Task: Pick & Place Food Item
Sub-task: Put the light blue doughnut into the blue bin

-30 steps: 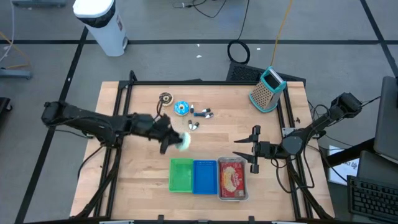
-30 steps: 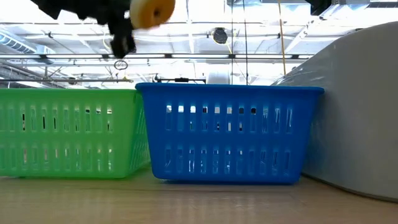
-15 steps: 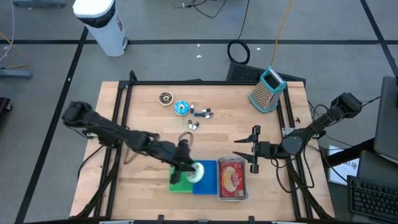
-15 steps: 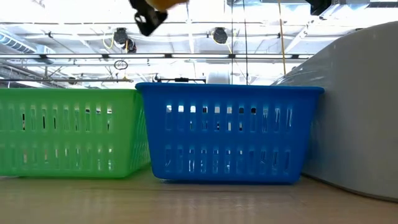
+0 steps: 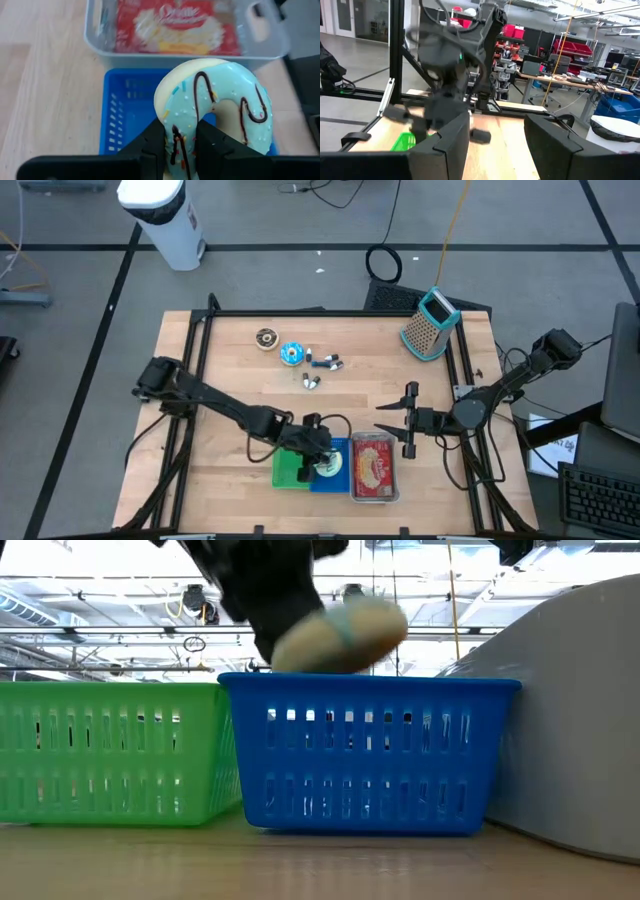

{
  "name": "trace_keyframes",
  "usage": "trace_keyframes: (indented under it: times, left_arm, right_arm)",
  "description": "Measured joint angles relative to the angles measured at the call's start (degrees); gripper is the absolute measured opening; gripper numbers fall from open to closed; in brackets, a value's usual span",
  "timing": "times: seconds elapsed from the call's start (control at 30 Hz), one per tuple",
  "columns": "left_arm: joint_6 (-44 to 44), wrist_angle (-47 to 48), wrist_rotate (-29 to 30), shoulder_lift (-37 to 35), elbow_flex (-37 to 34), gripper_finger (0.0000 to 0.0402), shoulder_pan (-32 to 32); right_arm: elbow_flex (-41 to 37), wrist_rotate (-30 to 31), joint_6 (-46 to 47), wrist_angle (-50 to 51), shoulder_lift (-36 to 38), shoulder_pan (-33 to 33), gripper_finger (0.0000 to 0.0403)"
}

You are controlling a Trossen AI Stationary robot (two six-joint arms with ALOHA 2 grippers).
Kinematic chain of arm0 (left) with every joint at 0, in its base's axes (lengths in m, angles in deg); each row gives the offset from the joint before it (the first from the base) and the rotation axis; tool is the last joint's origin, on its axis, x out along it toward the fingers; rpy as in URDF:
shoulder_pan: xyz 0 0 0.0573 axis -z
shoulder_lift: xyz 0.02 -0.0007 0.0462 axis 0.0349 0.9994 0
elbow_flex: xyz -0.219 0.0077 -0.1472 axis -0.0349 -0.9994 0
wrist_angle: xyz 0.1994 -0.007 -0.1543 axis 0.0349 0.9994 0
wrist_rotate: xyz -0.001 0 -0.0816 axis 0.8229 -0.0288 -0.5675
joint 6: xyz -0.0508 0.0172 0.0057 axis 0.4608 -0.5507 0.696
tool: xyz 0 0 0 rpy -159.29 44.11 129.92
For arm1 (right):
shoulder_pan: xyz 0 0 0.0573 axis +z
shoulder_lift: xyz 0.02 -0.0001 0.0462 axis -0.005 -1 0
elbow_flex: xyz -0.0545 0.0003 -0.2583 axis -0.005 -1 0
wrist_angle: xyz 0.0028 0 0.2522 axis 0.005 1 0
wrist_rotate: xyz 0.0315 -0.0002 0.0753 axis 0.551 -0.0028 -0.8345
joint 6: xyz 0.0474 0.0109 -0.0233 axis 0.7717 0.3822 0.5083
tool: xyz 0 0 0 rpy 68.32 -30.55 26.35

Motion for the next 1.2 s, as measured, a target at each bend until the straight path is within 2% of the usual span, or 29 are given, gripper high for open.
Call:
trace_keyframes:
  times: [0.13,0.47,1.0,1.2]
  left_arm:
    - [-0.2,0.1,1.7,1.6,0.0,0.0076,-0.8]
    - [-6.5,2.7,18.4,2.3,0.0,0.0076,0.3]
    - [-1.0,2.6,19.4,2.3,0.0,0.0078,0.9]
    - [-0.9,2.5,19.9,2.3,0.0,0.0115,0.9]
  right_arm:
    - [0.0,0.0,0.0,0.0,0.0,0.0,0.0180]
    - [0.0,0.2,0.0,0.0,0.0,0.0,0.0180]
    - [0.0,0.2,0.0,0.0,0.0,0.0,0.0180]
    - [0.0,0.2,0.0,0.0,0.0,0.0,0.0180]
